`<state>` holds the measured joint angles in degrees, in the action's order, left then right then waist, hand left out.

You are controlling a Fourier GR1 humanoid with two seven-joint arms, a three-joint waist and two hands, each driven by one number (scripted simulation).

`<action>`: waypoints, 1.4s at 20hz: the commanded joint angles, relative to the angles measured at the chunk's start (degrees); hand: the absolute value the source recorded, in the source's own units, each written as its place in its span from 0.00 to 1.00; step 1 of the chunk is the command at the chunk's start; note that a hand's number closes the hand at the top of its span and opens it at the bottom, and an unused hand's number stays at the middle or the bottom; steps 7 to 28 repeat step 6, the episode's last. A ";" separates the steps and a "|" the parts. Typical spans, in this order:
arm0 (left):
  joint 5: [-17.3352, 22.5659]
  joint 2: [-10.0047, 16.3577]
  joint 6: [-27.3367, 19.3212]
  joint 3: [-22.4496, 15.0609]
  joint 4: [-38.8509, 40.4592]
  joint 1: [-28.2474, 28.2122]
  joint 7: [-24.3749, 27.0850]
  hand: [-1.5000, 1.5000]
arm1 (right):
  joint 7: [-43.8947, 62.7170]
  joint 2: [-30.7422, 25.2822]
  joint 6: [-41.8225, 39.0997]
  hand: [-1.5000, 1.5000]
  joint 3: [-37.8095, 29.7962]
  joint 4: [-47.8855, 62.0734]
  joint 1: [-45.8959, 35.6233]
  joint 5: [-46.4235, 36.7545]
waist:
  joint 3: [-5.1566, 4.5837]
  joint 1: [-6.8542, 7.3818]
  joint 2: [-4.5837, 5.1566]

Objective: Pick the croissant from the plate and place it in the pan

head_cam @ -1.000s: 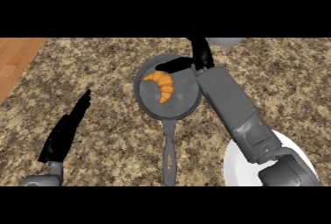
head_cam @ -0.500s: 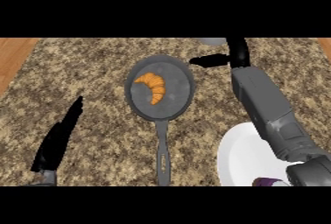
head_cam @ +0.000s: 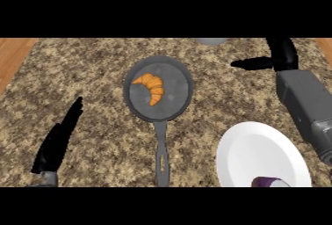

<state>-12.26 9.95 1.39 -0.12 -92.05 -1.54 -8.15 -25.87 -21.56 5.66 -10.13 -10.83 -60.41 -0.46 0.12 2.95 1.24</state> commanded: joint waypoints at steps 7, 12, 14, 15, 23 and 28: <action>-1.51 -1.02 -1.34 -0.57 -1.41 -0.12 -0.66 0.50 | -4.44 -9.86 -12.51 0.00 -1.16 2.22 2.40 -0.10 | 0.07 0.15 0.06; -1.51 -1.02 -1.34 -0.57 -1.41 -0.12 -0.66 0.50 | -4.44 -9.86 -12.51 0.00 -1.16 2.22 2.40 -0.10 | 0.07 0.15 0.06; -1.51 -1.02 -1.34 -0.57 -1.41 -0.12 -0.66 0.50 | -4.44 -9.86 -12.51 0.00 -1.16 2.22 2.40 -0.10 | 0.07 0.15 0.06; -1.51 -1.02 -1.34 -0.57 -1.41 -0.12 -0.66 0.50 | -4.44 -9.86 -12.51 0.00 -1.16 2.22 2.40 -0.10 | 0.07 0.15 0.06; -1.51 -1.02 -1.34 -0.57 -1.41 -0.12 -0.66 0.50 | -4.44 -9.86 -12.51 0.00 -1.16 2.22 2.40 -0.10 | 0.07 0.15 0.06; -1.51 -1.02 -1.34 -0.57 -1.41 -0.12 -0.66 0.50 | -4.44 -9.86 -12.51 0.00 -1.16 2.22 2.40 -0.10 | 0.07 0.15 0.06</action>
